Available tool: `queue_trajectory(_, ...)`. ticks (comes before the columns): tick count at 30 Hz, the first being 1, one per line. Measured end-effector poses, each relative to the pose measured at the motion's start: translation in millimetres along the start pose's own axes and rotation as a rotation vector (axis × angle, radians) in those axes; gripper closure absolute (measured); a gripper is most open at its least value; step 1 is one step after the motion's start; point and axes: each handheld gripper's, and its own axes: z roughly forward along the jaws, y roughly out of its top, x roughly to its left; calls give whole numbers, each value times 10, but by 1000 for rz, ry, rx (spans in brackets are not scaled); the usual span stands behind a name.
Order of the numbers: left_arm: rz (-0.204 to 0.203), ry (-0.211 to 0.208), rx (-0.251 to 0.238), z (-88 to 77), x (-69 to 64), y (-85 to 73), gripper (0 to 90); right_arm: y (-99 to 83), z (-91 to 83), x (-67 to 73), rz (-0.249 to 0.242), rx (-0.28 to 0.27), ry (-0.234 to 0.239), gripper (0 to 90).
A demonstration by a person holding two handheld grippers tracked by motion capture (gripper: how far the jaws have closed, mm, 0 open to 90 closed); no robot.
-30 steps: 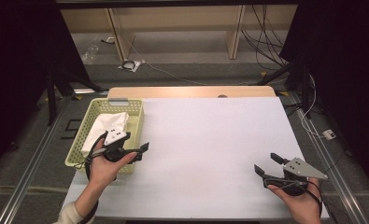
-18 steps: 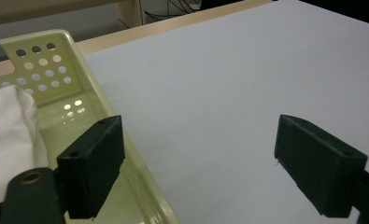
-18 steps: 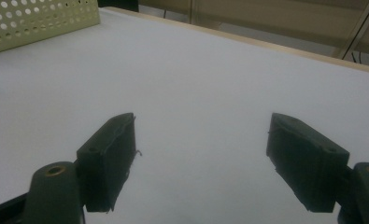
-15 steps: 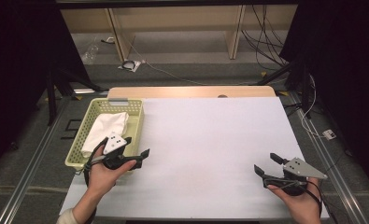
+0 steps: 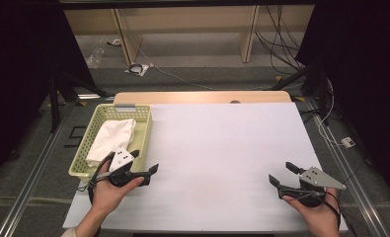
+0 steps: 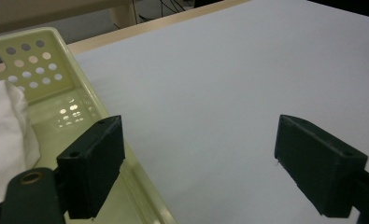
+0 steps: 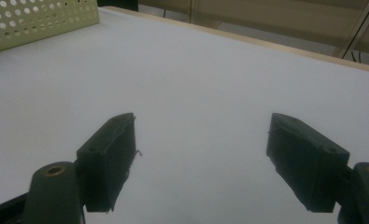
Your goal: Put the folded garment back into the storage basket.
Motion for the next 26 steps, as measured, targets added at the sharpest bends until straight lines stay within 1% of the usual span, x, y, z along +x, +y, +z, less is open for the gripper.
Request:
queue_trajectory(13,1,0,-2,11,-17,5,158,-10,3,-7,6,4,0,249)
queue_trajectory(17,7,0,2,19,-30,11,158,-11,3,-9,8,2,0,249)
queue_trajectory(26,3,-2,-1,31,-44,10,158,-14,3,-13,4,13,-4,246)
